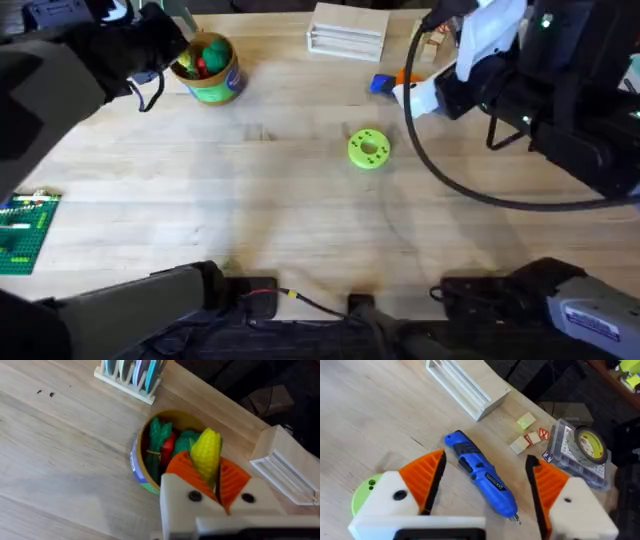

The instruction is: Pick up the gripper from the table and insert it into the empty holder that is missing its gripper. Then pick up a screw, insert it into the mounting hole, and use the screwdriver to tighten it. Finally, clean up the table by picking up the vegetable and placing it into the bucket.

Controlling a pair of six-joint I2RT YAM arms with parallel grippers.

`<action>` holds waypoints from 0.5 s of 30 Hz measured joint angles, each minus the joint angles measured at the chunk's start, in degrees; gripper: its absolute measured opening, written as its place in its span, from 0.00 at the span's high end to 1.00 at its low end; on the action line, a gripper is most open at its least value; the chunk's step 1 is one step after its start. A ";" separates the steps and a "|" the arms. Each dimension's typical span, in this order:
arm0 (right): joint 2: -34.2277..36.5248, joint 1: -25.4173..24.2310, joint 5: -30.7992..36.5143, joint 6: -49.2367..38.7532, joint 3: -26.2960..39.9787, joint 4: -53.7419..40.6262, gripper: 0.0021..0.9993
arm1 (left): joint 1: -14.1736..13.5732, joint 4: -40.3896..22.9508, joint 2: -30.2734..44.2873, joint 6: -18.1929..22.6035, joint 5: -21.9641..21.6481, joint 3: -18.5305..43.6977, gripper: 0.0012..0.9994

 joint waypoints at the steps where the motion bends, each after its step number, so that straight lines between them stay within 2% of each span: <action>1: 0.00 -0.01 0.00 0.00 0.00 0.00 0.01 | 0.00 0.47 0.93 0.00 0.00 0.00 0.98; 11: 0.00 -0.02 0.00 0.00 0.00 0.00 0.01 | 0.00 5.77 6.51 -0.02 0.02 0.00 0.98; 12: 0.00 -0.01 0.00 0.00 0.00 0.00 0.01 | 0.00 6.80 7.69 0.08 0.02 0.00 0.91; 15: 0.00 -0.02 0.00 0.00 0.00 0.00 0.01 | 0.00 6.98 8.76 0.02 0.17 0.00 0.48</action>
